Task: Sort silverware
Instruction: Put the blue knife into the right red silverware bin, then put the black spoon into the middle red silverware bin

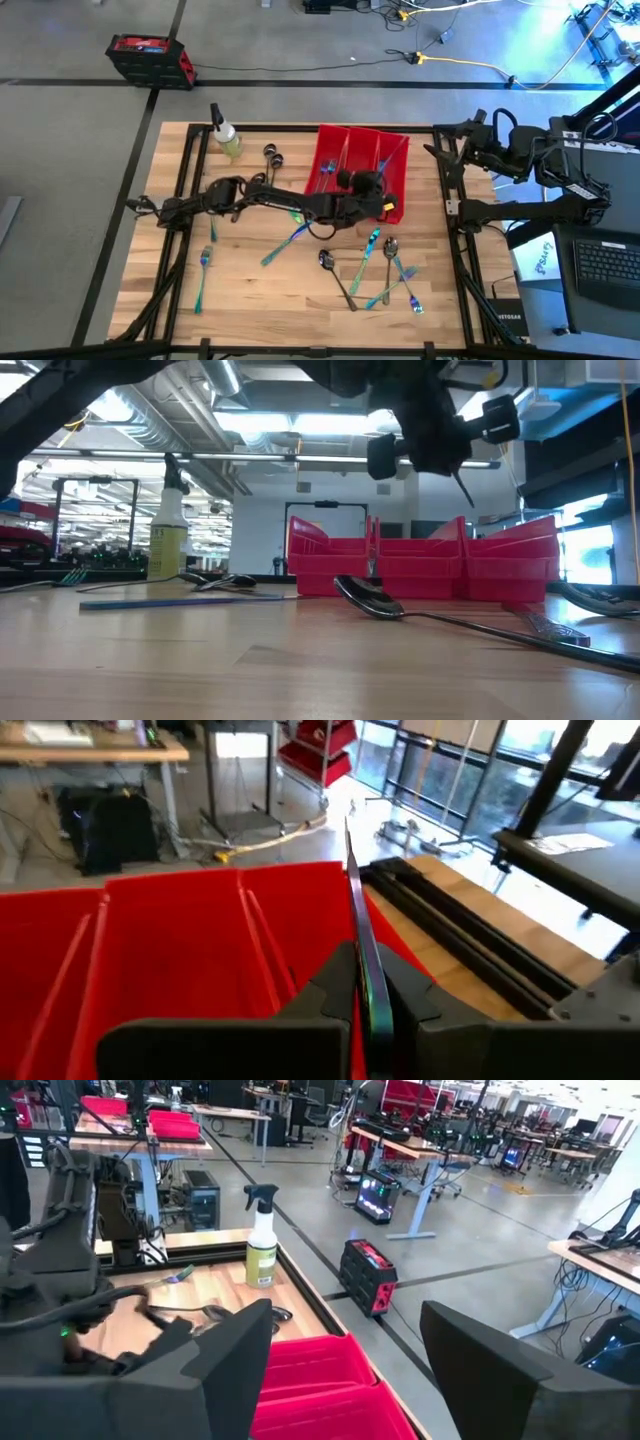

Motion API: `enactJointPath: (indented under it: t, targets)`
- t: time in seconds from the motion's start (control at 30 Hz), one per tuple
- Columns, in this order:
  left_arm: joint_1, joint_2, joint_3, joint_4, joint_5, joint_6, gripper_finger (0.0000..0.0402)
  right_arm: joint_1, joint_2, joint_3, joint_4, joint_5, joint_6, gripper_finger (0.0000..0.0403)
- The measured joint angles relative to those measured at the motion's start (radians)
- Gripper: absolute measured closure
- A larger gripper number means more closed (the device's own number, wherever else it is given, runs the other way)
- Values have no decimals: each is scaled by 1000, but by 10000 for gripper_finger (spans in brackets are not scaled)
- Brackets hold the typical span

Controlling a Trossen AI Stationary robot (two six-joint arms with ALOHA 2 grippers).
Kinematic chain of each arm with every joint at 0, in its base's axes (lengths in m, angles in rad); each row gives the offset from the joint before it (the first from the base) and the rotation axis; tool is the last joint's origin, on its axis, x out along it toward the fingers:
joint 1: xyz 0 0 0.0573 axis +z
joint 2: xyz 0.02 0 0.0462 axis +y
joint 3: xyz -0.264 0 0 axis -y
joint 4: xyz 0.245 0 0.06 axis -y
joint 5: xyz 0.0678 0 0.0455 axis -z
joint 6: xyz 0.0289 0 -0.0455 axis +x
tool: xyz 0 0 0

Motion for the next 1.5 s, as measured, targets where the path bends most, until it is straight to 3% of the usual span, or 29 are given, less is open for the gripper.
enactJointPath:
  t: [0.33,0.73,0.9,1.1,1.5]
  targets:
    - [28,0,-1,-208,121,-289,401,0,0,0,-1,-3,0,164]
    - [66,0,-2,-259,258,-417,401,0,0,0,-5,-1,0,164]
    - [87,0,-2,-244,299,-411,398,0,0,0,-7,0,0,164]
    - [91,0,-2,-200,363,-373,361,0,0,0,-32,1,0,164]
    - [84,-1,-2,-81,365,-231,301,0,0,0,-42,-1,1,164]
